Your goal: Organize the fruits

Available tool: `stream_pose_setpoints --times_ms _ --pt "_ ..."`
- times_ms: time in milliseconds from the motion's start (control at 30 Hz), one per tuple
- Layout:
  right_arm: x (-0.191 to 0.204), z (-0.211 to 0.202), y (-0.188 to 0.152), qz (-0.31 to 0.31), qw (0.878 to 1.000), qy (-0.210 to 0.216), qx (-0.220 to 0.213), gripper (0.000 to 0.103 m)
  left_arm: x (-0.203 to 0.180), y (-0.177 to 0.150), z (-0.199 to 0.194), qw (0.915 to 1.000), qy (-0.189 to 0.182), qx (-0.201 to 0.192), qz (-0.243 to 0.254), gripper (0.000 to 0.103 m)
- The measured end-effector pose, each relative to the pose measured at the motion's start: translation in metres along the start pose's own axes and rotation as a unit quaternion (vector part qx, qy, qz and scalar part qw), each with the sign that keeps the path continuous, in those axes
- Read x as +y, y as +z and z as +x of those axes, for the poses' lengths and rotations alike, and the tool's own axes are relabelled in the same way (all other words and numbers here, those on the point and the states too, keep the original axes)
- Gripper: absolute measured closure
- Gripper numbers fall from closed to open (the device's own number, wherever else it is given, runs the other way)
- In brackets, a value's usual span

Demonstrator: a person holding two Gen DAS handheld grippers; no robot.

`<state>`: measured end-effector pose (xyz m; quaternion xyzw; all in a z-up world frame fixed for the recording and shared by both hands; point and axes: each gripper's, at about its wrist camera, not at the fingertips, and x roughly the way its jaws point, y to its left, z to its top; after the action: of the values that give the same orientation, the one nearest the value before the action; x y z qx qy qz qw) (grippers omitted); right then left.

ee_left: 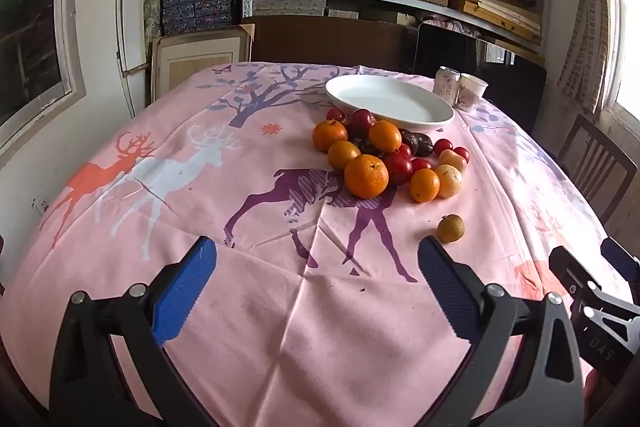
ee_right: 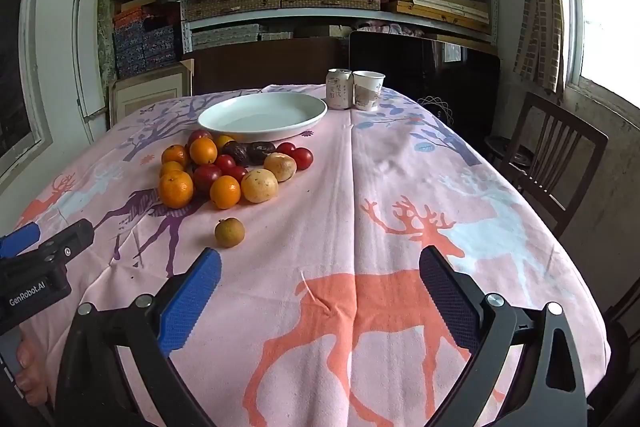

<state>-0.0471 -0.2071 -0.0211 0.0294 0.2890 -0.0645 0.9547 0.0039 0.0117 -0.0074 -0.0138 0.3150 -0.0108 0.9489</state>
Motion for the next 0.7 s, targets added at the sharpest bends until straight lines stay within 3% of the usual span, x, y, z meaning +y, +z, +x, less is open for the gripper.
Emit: stream_pose_setpoints --times_ms 300,567,700 --pt "0.012 -0.002 -0.001 -0.007 1.000 0.017 -0.003 0.004 0.006 -0.003 0.001 1.0000 0.002 0.005 0.006 0.004" --pt "0.005 0.005 -0.007 0.050 0.998 0.035 -0.025 0.004 0.004 -0.002 0.001 0.9990 0.021 -0.022 0.032 0.004" --pt "0.005 0.008 -0.006 0.055 0.998 0.023 -0.028 0.004 -0.002 -0.006 0.007 0.9976 0.039 -0.027 0.050 0.004"
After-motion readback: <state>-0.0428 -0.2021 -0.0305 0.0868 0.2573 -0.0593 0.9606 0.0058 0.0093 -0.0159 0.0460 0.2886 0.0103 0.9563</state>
